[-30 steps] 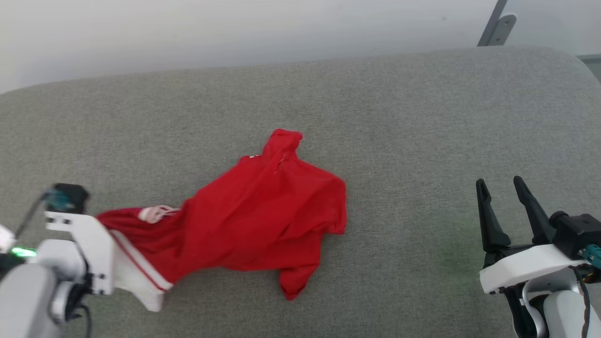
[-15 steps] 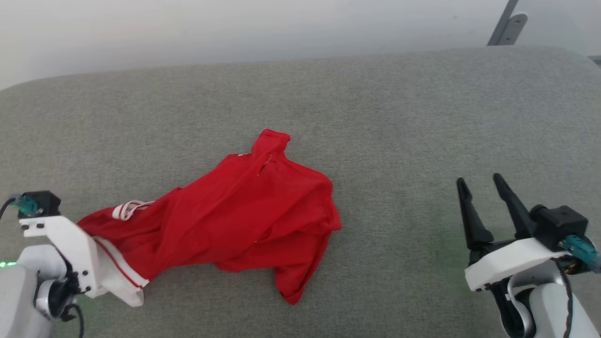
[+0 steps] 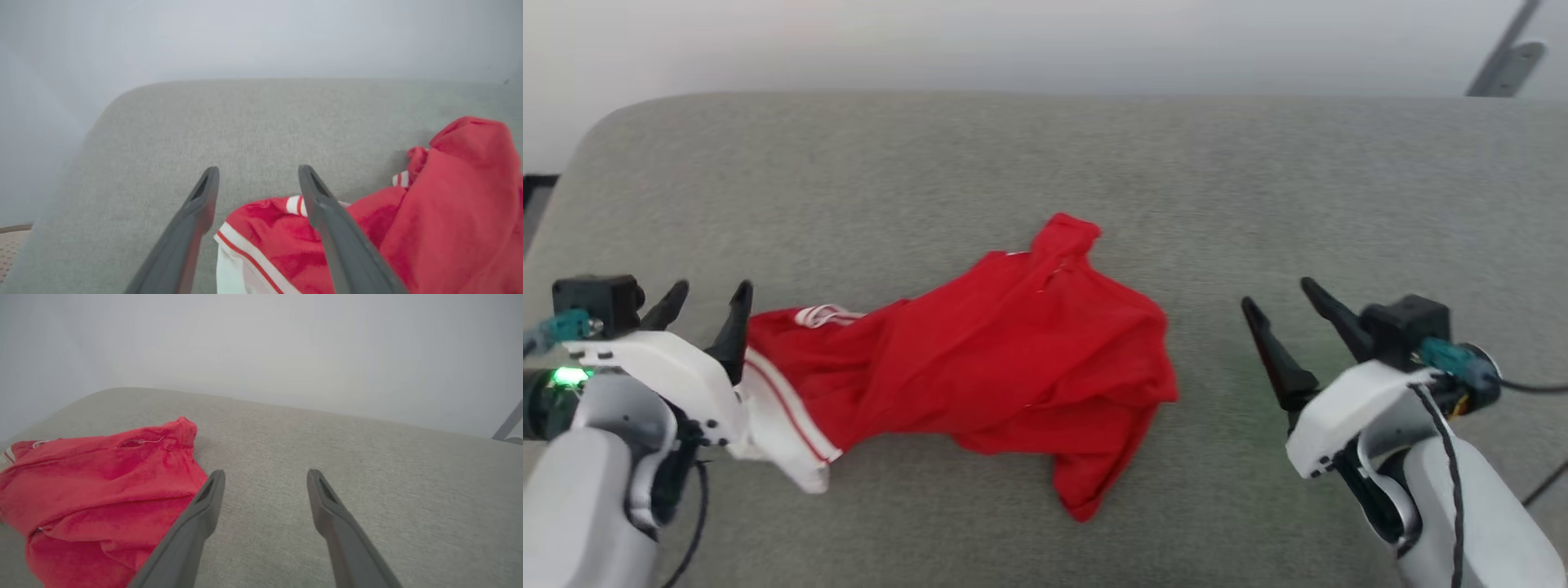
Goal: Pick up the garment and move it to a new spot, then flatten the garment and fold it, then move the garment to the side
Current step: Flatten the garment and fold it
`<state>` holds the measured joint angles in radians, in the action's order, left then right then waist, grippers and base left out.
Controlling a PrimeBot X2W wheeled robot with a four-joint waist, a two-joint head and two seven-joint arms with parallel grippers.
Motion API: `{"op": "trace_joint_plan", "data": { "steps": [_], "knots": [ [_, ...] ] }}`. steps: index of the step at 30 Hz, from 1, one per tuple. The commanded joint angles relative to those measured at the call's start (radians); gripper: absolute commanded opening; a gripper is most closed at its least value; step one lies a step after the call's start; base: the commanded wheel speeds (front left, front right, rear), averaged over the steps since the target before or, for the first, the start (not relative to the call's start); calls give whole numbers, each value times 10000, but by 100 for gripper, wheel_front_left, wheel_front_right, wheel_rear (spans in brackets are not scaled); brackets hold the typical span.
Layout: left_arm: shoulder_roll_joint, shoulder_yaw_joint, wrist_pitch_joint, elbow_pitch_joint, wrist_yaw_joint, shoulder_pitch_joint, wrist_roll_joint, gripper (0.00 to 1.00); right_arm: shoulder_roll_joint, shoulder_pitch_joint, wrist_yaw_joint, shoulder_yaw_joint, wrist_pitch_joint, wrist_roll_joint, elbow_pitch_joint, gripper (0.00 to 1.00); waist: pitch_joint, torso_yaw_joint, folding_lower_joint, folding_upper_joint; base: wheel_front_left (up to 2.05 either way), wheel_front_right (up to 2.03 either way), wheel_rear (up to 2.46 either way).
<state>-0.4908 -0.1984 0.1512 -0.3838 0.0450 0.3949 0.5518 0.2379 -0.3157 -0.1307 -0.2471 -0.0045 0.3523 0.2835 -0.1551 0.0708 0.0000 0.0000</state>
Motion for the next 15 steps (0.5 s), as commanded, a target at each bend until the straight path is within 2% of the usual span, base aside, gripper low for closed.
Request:
{"op": "trace_joint_plan", "data": {
  "steps": [1,8,15],
  "knots": [
    [72,22,-179,116,-67,-165,-61,100,44,-142,1,-68,70,71,53,100,-60,266,0,0,0,0,0],
    [613,-45,-2054,1634,-418,-1040,-486,100,541,-1173,1,-1139,1195,518,661,100,-240,1236,0,0,0,0,0],
    [1192,3,-3605,2414,-691,-1728,-619,100,1056,-2126,1,-2217,2752,1118,1499,100,-452,2100,0,0,0,0,0]
  ]
}}
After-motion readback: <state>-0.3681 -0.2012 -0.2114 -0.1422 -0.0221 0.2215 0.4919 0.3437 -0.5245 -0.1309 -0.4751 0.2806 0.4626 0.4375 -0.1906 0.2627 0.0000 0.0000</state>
